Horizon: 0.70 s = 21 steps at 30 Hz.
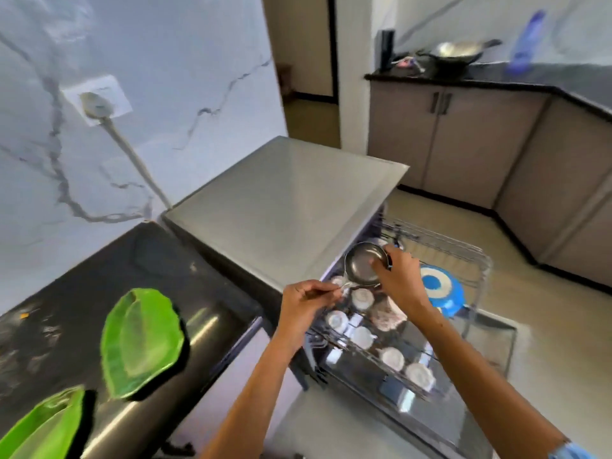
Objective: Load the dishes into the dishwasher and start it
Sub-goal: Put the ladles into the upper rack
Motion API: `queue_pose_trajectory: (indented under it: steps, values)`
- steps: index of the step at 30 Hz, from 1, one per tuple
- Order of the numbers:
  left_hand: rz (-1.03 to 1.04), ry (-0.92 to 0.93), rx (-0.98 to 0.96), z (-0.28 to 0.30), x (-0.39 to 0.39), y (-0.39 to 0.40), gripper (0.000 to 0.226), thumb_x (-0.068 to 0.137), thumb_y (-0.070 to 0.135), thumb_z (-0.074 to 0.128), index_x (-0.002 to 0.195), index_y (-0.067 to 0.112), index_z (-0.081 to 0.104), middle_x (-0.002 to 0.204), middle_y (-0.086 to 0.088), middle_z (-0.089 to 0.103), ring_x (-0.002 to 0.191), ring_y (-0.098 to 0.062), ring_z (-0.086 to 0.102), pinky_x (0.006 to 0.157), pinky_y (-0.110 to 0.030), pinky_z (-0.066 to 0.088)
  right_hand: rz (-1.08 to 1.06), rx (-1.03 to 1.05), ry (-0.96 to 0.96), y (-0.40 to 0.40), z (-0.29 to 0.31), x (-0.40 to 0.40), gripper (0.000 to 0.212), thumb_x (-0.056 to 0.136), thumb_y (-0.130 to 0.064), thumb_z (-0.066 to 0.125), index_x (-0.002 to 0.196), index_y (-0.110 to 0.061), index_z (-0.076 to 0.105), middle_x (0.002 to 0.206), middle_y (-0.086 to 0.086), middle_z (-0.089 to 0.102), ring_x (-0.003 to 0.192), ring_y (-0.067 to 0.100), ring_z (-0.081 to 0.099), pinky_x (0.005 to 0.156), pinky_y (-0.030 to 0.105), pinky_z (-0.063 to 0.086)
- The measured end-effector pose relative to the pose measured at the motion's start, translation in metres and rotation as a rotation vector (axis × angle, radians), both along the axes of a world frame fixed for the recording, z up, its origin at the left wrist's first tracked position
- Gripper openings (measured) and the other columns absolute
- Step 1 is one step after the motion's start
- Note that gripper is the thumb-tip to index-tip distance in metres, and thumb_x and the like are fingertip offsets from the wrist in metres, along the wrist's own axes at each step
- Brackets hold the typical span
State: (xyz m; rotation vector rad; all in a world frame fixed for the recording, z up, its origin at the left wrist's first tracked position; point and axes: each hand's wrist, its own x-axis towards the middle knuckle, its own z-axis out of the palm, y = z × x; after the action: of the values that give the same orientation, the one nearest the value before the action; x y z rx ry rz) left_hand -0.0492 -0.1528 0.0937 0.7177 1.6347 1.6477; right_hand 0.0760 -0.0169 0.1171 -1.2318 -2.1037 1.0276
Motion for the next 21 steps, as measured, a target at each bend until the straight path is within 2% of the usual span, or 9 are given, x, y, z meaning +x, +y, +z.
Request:
queue_pose_trajectory:
  steps: [2,3,5,8,10,13,15,17,21]
  values:
    - [-0.087,0.065,-0.033,-0.012,0.020,0.030,0.014,0.071,-0.002,0.077,0.085,0.000,0.073,0.080,-0.016,0.073,0.072,-0.019,0.069,0.069,-0.021,0.052,-0.090,-0.018,-0.035,0.022,-0.011,0.033,0.004,0.084,-0.005,0.056,0.082,-0.002,0.059,0.072,0.012,0.062,0.062,0.027,0.056,0.055,0.031,0.039]
    - [-0.112,0.115,-0.054,-0.019,0.028,0.045,0.014,0.073,0.000,0.077,0.087,0.001,0.073,0.082,-0.013,0.073,0.075,-0.018,0.070,0.071,-0.023,0.054,-0.134,-0.047,-0.034,0.031,-0.017,0.047,0.004,0.084,-0.001,0.055,0.081,-0.003,0.058,0.070,0.010,0.060,0.058,0.023,0.057,0.052,0.026,0.043]
    - [-0.139,0.246,-0.105,-0.037,0.038,0.070,0.016,0.079,0.010,0.076,0.094,0.007,0.073,0.087,-0.005,0.074,0.083,-0.015,0.070,0.077,-0.027,0.055,-0.232,-0.057,-0.044,0.046,-0.031,0.069,0.008,0.084,0.002,0.052,0.084,-0.004,0.057,0.069,0.007,0.056,0.057,0.019,0.053,0.046,0.018,0.036]
    - [-0.194,0.506,-0.173,-0.065,0.048,0.107,0.019,0.089,0.021,0.066,0.106,0.015,0.070,0.097,0.006,0.072,0.093,-0.007,0.066,0.083,-0.031,0.054,-0.384,-0.076,-0.050,0.072,-0.060,0.093,0.015,0.087,0.000,0.050,0.100,0.000,0.058,0.081,0.012,0.061,0.070,0.028,0.054,0.060,0.032,0.041]
    - [-0.261,0.635,-0.241,-0.081,0.052,0.128,0.025,0.092,0.018,0.062,0.115,0.012,0.067,0.106,0.000,0.071,0.100,-0.013,0.065,0.087,-0.028,0.051,-0.453,-0.107,-0.051,0.090,-0.079,0.099,0.018,0.088,0.001,0.047,0.105,0.000,0.054,0.087,0.017,0.063,0.073,0.033,0.057,0.062,0.037,0.044]
    - [-0.388,0.803,-0.289,-0.112,0.052,0.169,0.031,0.091,0.010,0.059,0.121,0.007,0.064,0.119,-0.007,0.066,0.111,-0.021,0.060,0.097,-0.028,0.044,-0.536,-0.110,-0.078,0.124,-0.104,0.098,0.022,0.086,0.006,0.045,0.106,-0.001,0.052,0.083,0.017,0.062,0.068,0.031,0.056,0.056,0.033,0.040]
    - [-0.484,0.930,-0.370,-0.135,0.048,0.195,0.035,0.093,0.012,0.055,0.128,0.009,0.059,0.131,-0.007,0.058,0.123,-0.023,0.052,0.106,-0.036,0.037,-0.559,-0.098,-0.075,0.148,-0.118,0.092,0.021,0.086,0.008,0.044,0.104,-0.001,0.049,0.079,0.017,0.062,0.063,0.029,0.055,0.051,0.036,0.042]
    - [-0.543,0.999,-0.516,-0.157,0.042,0.225,0.042,0.097,0.020,0.047,0.139,0.012,0.047,0.144,-0.006,0.045,0.134,-0.021,0.039,0.112,-0.035,0.027,-0.565,-0.101,-0.080,0.177,-0.135,0.083,0.019,0.088,0.006,0.044,0.105,-0.002,0.047,0.077,0.014,0.061,0.061,0.026,0.055,0.050,0.040,0.047]
    - [-0.599,1.094,-0.769,-0.195,0.024,0.282,0.051,0.102,0.031,0.033,0.150,0.016,0.024,0.157,-0.005,0.021,0.143,-0.021,0.021,0.114,-0.036,0.018,-0.580,-0.085,-0.109,0.234,-0.163,0.056,0.014,0.092,0.002,0.046,0.105,-0.004,0.047,0.078,0.007,0.058,0.061,0.022,0.053,0.049,0.029,0.039]
